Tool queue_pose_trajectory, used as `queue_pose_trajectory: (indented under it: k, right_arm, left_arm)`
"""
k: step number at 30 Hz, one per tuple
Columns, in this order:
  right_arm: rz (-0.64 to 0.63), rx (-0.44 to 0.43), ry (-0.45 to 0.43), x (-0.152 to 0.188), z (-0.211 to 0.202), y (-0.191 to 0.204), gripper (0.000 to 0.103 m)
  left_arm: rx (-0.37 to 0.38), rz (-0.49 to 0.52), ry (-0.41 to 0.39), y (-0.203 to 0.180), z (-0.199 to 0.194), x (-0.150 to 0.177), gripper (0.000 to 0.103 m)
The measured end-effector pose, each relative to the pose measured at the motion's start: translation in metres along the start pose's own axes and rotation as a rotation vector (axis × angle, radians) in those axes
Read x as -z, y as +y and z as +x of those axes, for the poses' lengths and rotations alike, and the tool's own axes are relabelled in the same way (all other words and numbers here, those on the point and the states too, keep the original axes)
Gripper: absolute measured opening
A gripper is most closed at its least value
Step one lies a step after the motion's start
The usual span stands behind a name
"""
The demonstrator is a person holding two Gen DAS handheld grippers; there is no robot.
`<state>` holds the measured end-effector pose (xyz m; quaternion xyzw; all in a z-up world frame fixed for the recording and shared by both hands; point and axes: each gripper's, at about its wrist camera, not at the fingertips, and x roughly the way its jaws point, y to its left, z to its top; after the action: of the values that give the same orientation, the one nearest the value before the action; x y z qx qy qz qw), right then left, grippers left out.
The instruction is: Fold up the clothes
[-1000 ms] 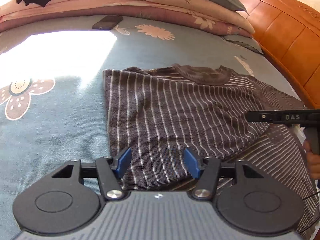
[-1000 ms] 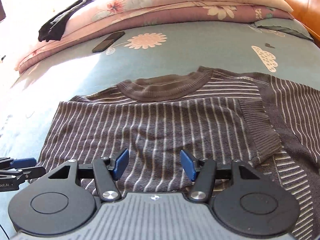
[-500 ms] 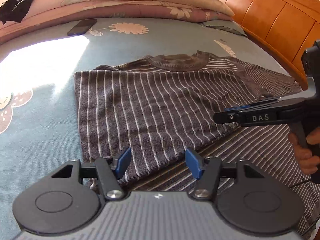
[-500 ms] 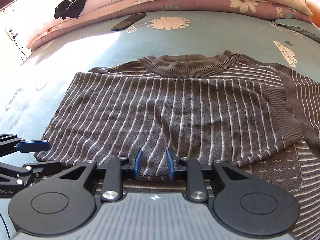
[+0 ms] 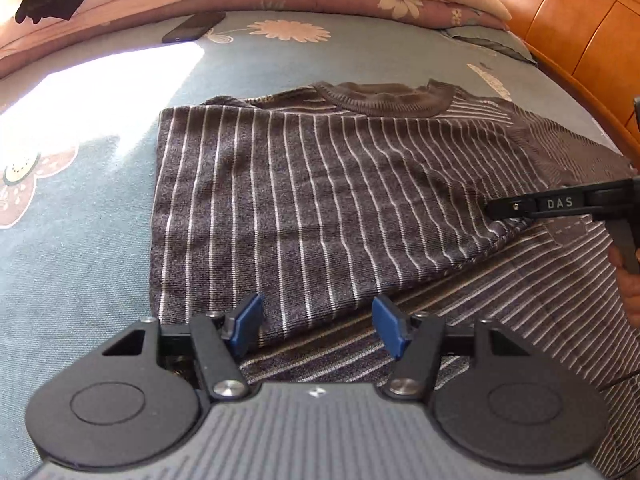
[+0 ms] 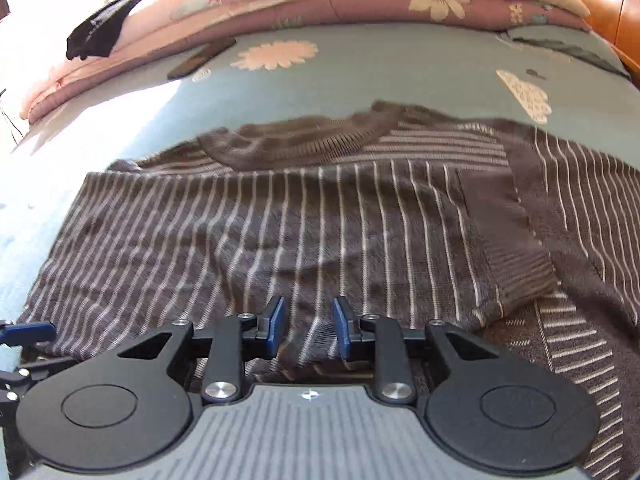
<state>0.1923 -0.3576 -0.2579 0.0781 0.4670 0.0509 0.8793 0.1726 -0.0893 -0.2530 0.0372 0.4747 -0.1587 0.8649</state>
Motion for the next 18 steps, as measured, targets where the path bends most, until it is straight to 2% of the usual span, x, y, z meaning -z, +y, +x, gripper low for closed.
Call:
queue_pose_trajectory:
  k: [4,8,11,15,18]
  right_arm:
    - [0.013,-0.039,0.020,0.006,-0.016,-0.019,0.024]
    - [0.007,-0.019,-0.077,-0.007,-0.035,-0.035,0.025]
    - [0.025,0.033,-0.131,-0.028,-0.029,-0.052,0.025]
    - [0.041,0.055,-0.050,-0.038,0.006,-0.072,0.024]
    - [0.047,0.075,-0.062,-0.038,-0.005,-0.063,0.027]
  left_arm:
    - [-0.036,-0.035,0.001,-0.005,-0.002,-0.003,0.063]
    - [-0.041,-0.070,-0.038,-0.016,-0.012,-0.007,0.063]
    - [-0.027,-0.086,-0.058,-0.024,-0.017,-0.007,0.063]
    - [-0.012,-0.093,-0.071,-0.031,-0.021,-0.006,0.063]
    - [-0.013,-0.048,-0.091,-0.029,-0.021,-0.006,0.063]
